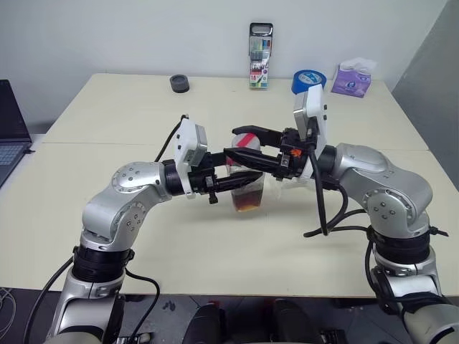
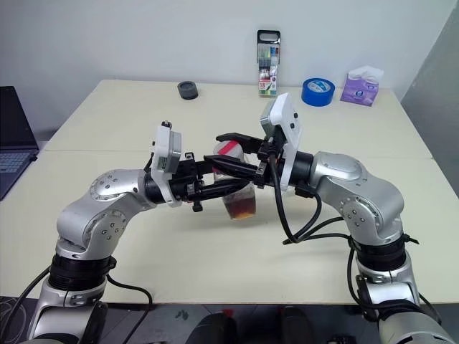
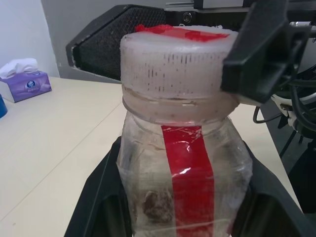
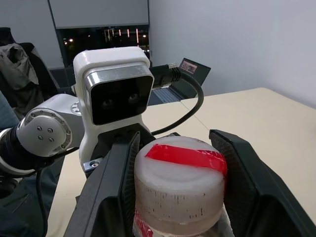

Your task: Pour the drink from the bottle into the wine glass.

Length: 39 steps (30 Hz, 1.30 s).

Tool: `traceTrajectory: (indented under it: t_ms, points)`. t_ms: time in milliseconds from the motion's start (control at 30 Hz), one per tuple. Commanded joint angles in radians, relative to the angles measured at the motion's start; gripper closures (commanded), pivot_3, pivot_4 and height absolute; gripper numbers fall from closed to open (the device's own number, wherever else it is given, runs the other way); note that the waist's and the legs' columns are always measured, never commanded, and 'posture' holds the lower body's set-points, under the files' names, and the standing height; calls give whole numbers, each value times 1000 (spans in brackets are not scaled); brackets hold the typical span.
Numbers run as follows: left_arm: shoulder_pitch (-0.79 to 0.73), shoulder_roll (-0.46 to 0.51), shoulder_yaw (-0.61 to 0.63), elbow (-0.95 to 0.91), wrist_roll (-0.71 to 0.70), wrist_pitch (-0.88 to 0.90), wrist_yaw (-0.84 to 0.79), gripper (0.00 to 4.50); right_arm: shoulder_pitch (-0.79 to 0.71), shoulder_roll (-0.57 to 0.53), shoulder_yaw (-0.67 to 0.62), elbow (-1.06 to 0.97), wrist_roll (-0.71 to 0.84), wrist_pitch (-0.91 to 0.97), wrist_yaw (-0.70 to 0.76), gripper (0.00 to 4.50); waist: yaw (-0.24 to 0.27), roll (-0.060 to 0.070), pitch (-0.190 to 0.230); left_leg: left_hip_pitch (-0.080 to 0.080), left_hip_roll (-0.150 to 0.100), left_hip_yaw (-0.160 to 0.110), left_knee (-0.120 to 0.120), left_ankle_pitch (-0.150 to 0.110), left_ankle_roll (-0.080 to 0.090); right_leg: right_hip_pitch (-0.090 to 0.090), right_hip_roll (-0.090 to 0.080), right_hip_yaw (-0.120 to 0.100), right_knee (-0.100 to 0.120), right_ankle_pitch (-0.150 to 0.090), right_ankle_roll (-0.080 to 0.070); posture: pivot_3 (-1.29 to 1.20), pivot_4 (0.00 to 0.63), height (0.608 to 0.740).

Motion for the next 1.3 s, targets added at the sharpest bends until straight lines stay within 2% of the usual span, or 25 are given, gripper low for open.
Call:
traceTrajectory:
  t_ms: [33, 167, 267, 367, 533, 633, 767, 800, 900, 1033, 1200, 1300]
  points:
    - [5, 9, 18, -48, -16, -26, -23, 2607, -37, -104, -60, 83, 5, -47, 148, 2575, 0, 0, 0, 0, 0, 0, 0, 0, 0, 0, 0, 0, 0, 0, 0, 0, 150, 740]
    - [3, 15, 13, -54, -26, -24, -29, 2607, -121, -222, 3, 249, -46, -142, 415, 2575, -2, 0, 0, 0, 0, 0, 0, 0, 0, 0, 0, 0, -1, 0, 0, 0, 150, 740]
    - [-4, 14, 12, -54, -29, -22, -28, 2607, -192, -247, 59, 373, -79, -207, 549, 2575, -5, 0, 0, 1, 0, 0, -1, 0, 1, 0, 0, 0, 0, 0, 0, 0, 150, 740]
    - [-7, 9, 10, -55, -30, -21, -25, 2607, -256, -212, 99, 468, -106, -266, 611, 2575, -3, 0, 0, 1, 0, 0, -1, 0, 1, 0, 1, 0, 0, 0, 0, 0, 150, 740]
    - [-1, 7, 11, -70, -34, -18, -10, 2607, -295, -154, 95, 518, -106, -283, 617, 2575, 0, 0, 0, 0, 0, 0, 0, 0, 0, 0, 0, 0, -1, 0, 0, 0, 150, 740]
    - [10, 10, 17, -79, -36, -15, -7, 2607, -277, -163, 80, 497, -92, -259, 612, 1583, 1, 0, 0, 0, 0, 0, 0, 0, 0, 0, 0, 0, -1, 0, 0, 0, 150, 740]
    - [26, 14, 29, -83, -36, -16, -1, 2607, -197, -236, 22, 365, -43, -145, 567, 123, 5, 0, 0, 0, 0, 0, 0, 0, 0, 0, 0, 0, -1, 0, 0, 0, 150, 740]
    - [29, 15, 32, -84, -36, -16, -1, 2607, -179, -249, 8, 332, -31, -120, 554, 13, 7, 0, 0, -1, 0, -1, 0, 0, 0, 0, 0, -1, -2, 0, 0, 0, 150, 740]
    - [34, 10, 32, -77, -30, -23, -1, 2607, -88, -276, -59, 163, 52, -10, 454, 13, 8, 0, 0, -1, 0, 0, 0, 0, 0, 0, -1, -1, -2, 0, 0, 0, 150, 740]
    - [20, -4, 21, -60, -22, -29, 2, 2607, -32, -203, -109, 9, 120, 64, 254, 13, -1, 0, 0, 0, 0, 0, -1, 0, 0, 0, 0, 0, 0, 0, 0, 0, 150, 740]
    - [1, -16, 13, -46, -13, -32, -3, 2607, -12, -77, -86, -51, 76, 45, 56, 13, -1, 0, 0, 0, 1, 0, 0, 0, 0, 0, 0, 0, 1, 0, 0, 0, 150, 740]
    - [-8, -18, 8, -43, -12, -32, -7, 2607, -16, -17, -52, -46, 25, 15, -14, 13, 0, 0, 0, 0, 0, 0, 0, 0, 0, 0, 0, 0, 0, 0, 0, 0, 150, 740]
